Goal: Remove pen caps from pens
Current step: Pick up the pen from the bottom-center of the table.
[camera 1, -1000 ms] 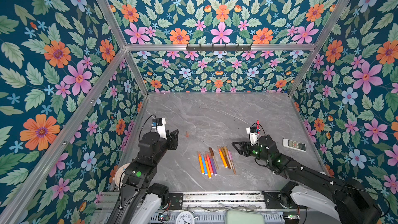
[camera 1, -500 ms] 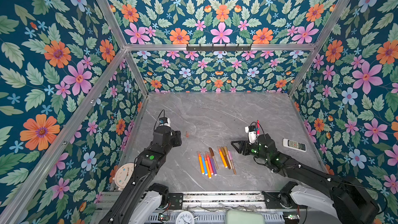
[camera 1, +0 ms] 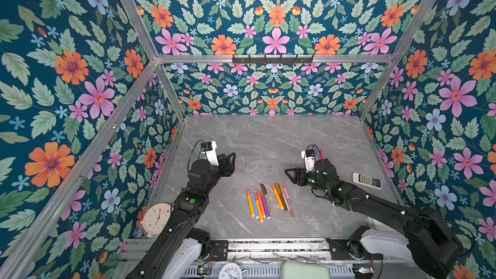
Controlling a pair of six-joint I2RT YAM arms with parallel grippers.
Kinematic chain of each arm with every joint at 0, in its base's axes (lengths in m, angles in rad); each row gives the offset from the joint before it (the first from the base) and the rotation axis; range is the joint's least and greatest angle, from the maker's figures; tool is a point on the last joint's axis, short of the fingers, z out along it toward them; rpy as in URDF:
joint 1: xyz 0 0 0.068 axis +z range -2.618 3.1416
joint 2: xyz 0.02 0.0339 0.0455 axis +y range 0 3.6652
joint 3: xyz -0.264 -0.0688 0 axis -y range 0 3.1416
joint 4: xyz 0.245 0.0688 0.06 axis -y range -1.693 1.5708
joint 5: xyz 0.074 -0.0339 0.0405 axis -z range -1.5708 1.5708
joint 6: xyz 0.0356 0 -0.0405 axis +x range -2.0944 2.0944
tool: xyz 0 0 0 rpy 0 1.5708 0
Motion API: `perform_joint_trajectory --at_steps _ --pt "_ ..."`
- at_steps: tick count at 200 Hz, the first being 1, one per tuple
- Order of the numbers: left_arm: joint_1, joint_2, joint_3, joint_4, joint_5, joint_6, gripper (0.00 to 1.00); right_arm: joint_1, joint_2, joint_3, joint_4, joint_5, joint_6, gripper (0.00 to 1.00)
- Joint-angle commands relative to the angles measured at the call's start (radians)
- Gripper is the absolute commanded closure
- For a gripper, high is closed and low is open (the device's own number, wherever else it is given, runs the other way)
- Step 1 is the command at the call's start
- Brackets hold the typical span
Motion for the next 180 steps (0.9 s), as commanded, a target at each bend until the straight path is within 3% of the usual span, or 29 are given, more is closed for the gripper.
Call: perform_joint_trajectory --at_steps 1,25,53,76,99,114,141,180 --pt "-0.002 -0.008 0.125 -0.167 0.009 0.069 0.37 0.024 0.044 0.046 -0.057 0.015 -0.041 0.36" --pt "0.000 0.000 0.178 -0.312 0.044 0.100 0.37 0.059 0.118 0.114 -0.097 -0.062 -0.087 0.36" --pt "-0.002 -0.054 0.066 -0.251 0.131 -0.003 0.37 0.089 0.162 0.136 -0.107 -0.110 -0.106 0.37" --pt "-0.001 -0.087 0.010 -0.164 0.130 -0.113 0.36 0.218 0.159 0.129 -0.129 0.012 -0.185 0.37" --pt "0.000 -0.053 0.052 -0.110 0.180 -0.159 0.35 0.360 0.166 0.262 -0.389 0.133 -0.155 0.38" --pt "-0.001 -0.003 0.110 -0.126 0.210 -0.168 0.36 0.433 0.134 0.313 -0.482 0.146 -0.124 0.38" --pt "-0.001 0.047 0.101 -0.075 0.251 -0.238 0.38 0.442 0.075 0.325 -0.561 0.127 -0.029 0.39" --pt "-0.001 0.022 -0.026 0.049 0.248 -0.297 0.39 0.442 0.105 0.347 -0.674 0.199 -0.027 0.38"
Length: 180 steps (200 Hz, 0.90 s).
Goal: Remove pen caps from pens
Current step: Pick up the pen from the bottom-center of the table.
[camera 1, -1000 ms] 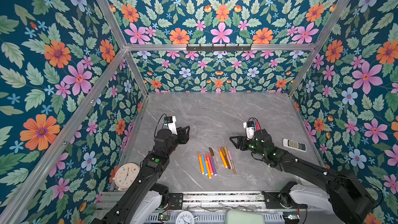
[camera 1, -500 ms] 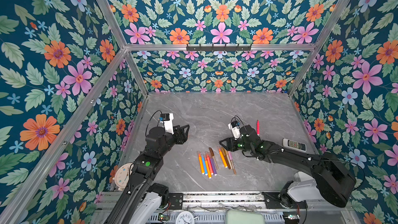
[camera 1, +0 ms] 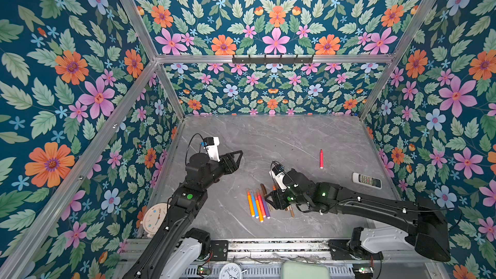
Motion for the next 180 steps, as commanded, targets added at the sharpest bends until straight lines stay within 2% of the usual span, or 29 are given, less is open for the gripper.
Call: perform_joint_trajectory --at_steps 1,10,40,59,95,119,151,180 --pt "0.001 -0.023 -0.050 0.105 0.007 -0.052 0.39 0.001 0.028 0.025 -0.121 0.071 0.024 0.38" --pt "0.000 -0.036 -0.071 0.112 -0.003 -0.058 0.39 0.001 0.049 0.046 -0.138 0.073 0.017 0.41" --pt "0.000 -0.068 -0.129 0.149 -0.006 -0.085 0.40 0.001 0.154 0.170 -0.257 0.102 0.003 0.68" --pt "-0.001 -0.058 -0.134 0.149 -0.007 -0.073 0.41 0.001 0.228 0.219 -0.303 0.110 -0.004 0.73" --pt "-0.002 -0.027 -0.120 0.137 0.016 -0.045 0.41 0.006 0.332 0.198 -0.205 0.004 0.045 0.74" --pt "-0.001 -0.036 -0.140 0.153 0.001 -0.044 0.41 0.023 0.346 0.186 -0.183 -0.003 0.083 0.74" --pt "-0.001 -0.027 -0.154 0.183 0.005 -0.054 0.41 0.030 0.399 0.156 -0.112 -0.073 0.112 0.71" --pt "-0.001 -0.038 -0.176 0.190 0.011 -0.063 0.41 0.030 0.430 0.173 -0.137 -0.067 0.131 0.71"
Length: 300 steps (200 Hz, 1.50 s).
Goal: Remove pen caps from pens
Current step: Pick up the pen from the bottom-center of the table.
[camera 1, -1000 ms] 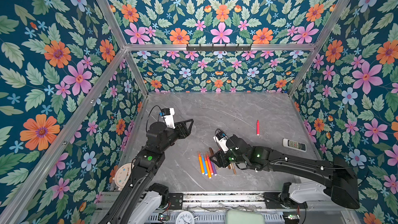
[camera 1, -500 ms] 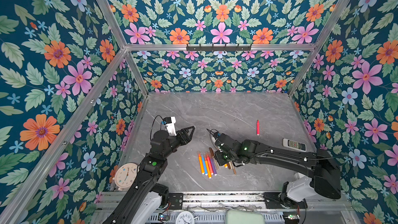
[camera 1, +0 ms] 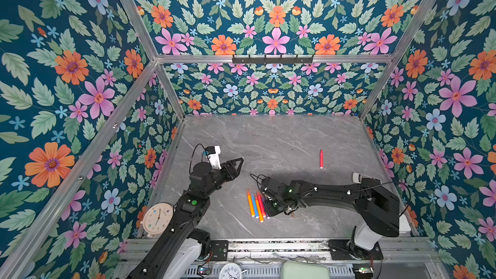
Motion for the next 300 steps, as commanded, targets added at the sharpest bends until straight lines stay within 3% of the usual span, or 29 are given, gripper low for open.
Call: perform_joint_trajectory --at_steps 1,90,183,248,275,300 --pt "0.002 -0.010 -0.015 0.045 0.008 -0.002 0.41 0.001 0.014 0.013 0.006 -0.018 0.033 0.71" --pt "0.002 -0.018 -0.006 0.022 0.008 0.013 0.41 0.003 0.053 0.027 -0.030 0.009 0.066 0.73" --pt "0.001 -0.002 -0.031 0.076 0.056 0.011 0.41 0.070 0.058 0.061 -0.161 0.167 0.121 0.73" --pt "0.001 0.034 -0.028 0.088 0.085 -0.007 0.41 0.078 0.069 0.039 -0.131 0.166 0.116 0.73" --pt "0.002 0.037 -0.022 0.078 0.086 -0.012 0.41 0.077 0.087 0.058 -0.150 0.169 0.101 0.81" --pt "0.002 0.040 -0.023 0.075 0.078 -0.011 0.41 0.077 0.091 0.056 -0.142 0.162 0.104 0.81"
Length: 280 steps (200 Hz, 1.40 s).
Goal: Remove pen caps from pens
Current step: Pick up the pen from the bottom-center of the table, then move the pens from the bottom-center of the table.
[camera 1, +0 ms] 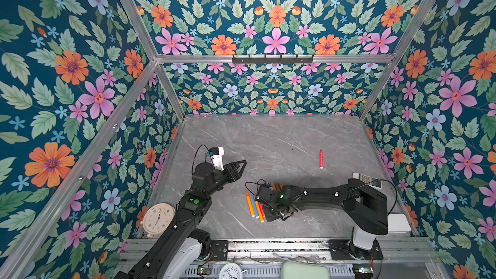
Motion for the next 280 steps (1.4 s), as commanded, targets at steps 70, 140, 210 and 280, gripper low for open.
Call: perform_joint_trajectory --at_steps 70,140,210,280 --pt "0.001 0.051 0.034 0.015 0.015 0.005 0.41 -0.001 0.007 -0.002 -0.038 0.055 0.007 0.88" --pt "0.001 -0.046 -0.120 -0.279 -0.114 -0.071 0.77 0.000 -0.231 -0.003 -0.071 0.171 -0.052 1.00" --pt "-0.021 -0.195 -0.073 -0.725 -0.144 -0.192 0.18 -0.045 -0.379 -0.051 -0.052 0.236 -0.100 1.00" --pt "-0.082 -0.099 -0.182 -0.698 -0.197 -0.252 0.19 -0.059 -0.482 -0.177 -0.006 0.240 -0.071 1.00"
